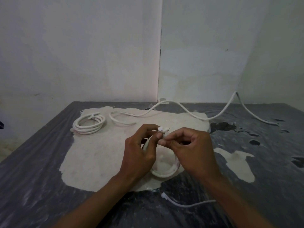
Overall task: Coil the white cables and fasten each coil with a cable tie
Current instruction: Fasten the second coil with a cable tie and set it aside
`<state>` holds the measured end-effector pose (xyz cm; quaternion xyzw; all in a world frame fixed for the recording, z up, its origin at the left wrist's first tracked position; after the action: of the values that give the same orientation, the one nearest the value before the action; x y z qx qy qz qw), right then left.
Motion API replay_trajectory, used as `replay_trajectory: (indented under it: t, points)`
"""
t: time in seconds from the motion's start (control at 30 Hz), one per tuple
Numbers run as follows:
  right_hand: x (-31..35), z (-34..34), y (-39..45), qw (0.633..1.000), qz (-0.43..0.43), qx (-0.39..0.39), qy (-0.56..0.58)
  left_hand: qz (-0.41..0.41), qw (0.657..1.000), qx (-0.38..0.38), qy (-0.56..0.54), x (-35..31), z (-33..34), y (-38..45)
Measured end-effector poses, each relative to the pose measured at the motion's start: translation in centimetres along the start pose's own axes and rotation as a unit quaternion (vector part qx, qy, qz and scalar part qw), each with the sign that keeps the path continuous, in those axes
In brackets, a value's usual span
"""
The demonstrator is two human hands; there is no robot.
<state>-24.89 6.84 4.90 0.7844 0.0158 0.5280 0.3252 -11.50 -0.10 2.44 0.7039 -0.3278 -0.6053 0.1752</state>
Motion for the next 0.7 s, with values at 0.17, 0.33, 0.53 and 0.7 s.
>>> replay_trajectory:
  t: [0.17, 0.33, 0.53, 0.7]
  points:
    - [0.0, -0.1, -0.2, 0.999, 0.017, 0.031, 0.021, 0.007, 1.0, -0.01, 0.009, -0.1, -0.1, 0.0]
    - [0.1, 0.2, -0.4, 0.996, 0.078, 0.049, 0.017, 0.026, 0.999, -0.014, 0.035, -0.4, 0.0, -0.2]
    - [0.6, 0.0, -0.5, 0.995, 0.09, 0.035, 0.038, 0.066, 0.997, 0.0, 0.043, -1.5, 0.1, -0.4]
    - [1.0, 0.0, -0.5, 0.996, 0.072, 0.027, 0.048, 0.087, 0.996, 0.011, 0.034, -2.1, 0.2, -0.6]
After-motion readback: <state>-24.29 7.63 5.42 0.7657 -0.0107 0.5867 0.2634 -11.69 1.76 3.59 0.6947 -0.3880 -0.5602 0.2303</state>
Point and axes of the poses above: each hand's wrist, its own y-axis towards the middle knuckle, its own z-axis out of the palm, x = y × z, the point moved 5 cm from there along y, towards the middle knuckle, and after that the axes turned 2 degrees about -z, right-handed, at the moved point
